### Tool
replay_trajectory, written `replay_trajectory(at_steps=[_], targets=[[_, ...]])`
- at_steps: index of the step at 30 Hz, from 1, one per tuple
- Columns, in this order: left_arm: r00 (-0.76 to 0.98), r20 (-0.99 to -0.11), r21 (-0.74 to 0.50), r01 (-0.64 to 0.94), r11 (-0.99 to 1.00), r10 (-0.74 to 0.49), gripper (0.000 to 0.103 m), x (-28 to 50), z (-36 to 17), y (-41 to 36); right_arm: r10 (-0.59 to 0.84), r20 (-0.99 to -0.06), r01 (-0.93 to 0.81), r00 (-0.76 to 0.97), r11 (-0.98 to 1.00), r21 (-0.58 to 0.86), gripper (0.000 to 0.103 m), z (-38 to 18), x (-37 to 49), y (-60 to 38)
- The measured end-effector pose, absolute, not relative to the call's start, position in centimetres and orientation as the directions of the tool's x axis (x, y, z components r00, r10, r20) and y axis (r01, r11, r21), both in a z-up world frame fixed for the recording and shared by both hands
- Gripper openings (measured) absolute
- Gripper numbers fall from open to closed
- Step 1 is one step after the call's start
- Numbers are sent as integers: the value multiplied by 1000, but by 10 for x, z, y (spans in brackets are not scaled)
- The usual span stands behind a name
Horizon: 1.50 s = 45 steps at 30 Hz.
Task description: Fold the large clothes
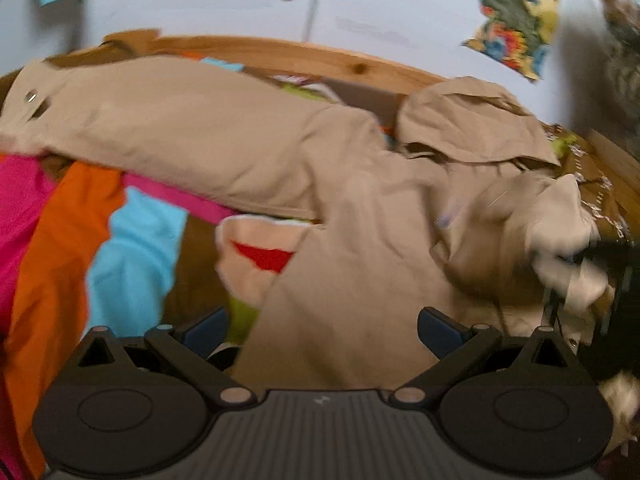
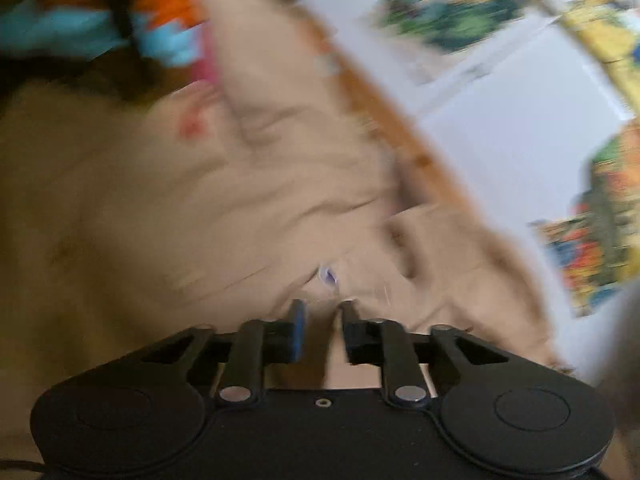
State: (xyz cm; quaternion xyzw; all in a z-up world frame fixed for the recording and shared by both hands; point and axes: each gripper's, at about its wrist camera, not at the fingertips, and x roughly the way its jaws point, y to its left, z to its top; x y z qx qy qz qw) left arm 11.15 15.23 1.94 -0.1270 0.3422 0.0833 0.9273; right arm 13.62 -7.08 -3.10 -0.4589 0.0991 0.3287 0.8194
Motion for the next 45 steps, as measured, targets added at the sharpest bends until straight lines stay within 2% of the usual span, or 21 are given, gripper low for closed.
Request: replay_trajectory(at_steps=[4, 7, 12, 15, 18, 21, 22, 23, 24, 25, 26, 27, 29, 31, 34, 36, 37, 39, 41, 43, 45], targets=[[752, -656, -186, -245, 952, 65, 102, 116, 15, 159, 468, -538, -713, 701, 450, -537, 62, -25, 119, -101], [779, -627, -206, -184, 961, 15, 102, 130, 16, 153, 446, -547, -696, 708, 568, -438, 70, -18, 118, -138], [817, -551, -352, -42, 935, -170, 102, 177, 26, 140, 349, -469, -532, 811, 773, -345, 80, -11, 117, -199], [832, -506, -387, 17, 922, -228, 102, 216, 38, 132, 297, -431, -435, 852, 859, -269, 81, -18, 125, -223], [794, -550, -390, 30, 920, -258, 102, 263, 47, 120, 265, -411, -404, 872, 864, -300, 81, -29, 132, -229], [724, -652, -348, -22, 937, -225, 100, 305, 44, 101, 257, -397, -392, 881, 866, -311, 82, -34, 134, -233], [705, -678, -333, -44, 942, -207, 91, 314, 40, 95, 258, -396, -391, 881, 869, -305, 82, -35, 137, -233], [693, -694, -324, -55, 944, -198, 75, 318, 34, 91, 257, -399, -389, 880, 872, -297, 82, -36, 138, -235], [670, -717, -317, -66, 946, -194, 66, 323, 28, 87, 255, -402, -386, 879, 876, -290, 82, -37, 137, -237], [648, -731, -329, -62, 942, -212, 47, 323, 20, 86, 255, -403, -385, 879, 878, -286, 82, -39, 146, -235], [639, -733, -345, -55, 937, -232, 33, 323, 16, 86, 254, -399, -382, 881, 881, -281, 82, -39, 146, -237], [638, -731, -355, -51, 933, -243, 13, 318, 11, 86, 255, -394, -379, 883, 883, -278, 83, -38, 145, -239], [675, -709, -349, -83, 933, -205, 12, 299, 10, 91, 255, -386, -374, 887, 887, -273, 83, -35, 147, -239], [743, -648, -346, -91, 934, -168, 11, 267, 13, 98, 255, -379, -368, 889, 892, -263, 83, -33, 147, -240], [802, -589, -291, -94, 952, -101, 10, 214, 10, 104, 251, -378, -359, 891, 900, -248, 83, -31, 147, -241], [786, -614, -279, -130, 952, -73, 12, 185, -4, 110, 248, -386, -354, 888, 905, -233, 83, -31, 148, -241], [763, -642, -278, -139, 950, -76, 17, 175, -12, 113, 248, -389, -352, 887, 908, -225, 83, -31, 148, -242], [724, -685, -275, -160, 948, -76, 29, 159, -24, 117, 247, -400, -348, 883, 916, -202, 83, -29, 151, -244], [704, -706, -276, -175, 945, -76, 58, 149, -32, 119, 238, -403, -334, 884, 924, -188, 84, -25, 156, -247], [722, -687, -287, -172, 943, -77, 76, 137, -31, 124, 243, -399, -330, 884, 930, -164, 87, -17, 166, -252], [740, -669, -285, -167, 944, -71, 80, 137, -28, 130, 244, -389, -322, 888, 934, -151, 88, -2, 188, -256]])
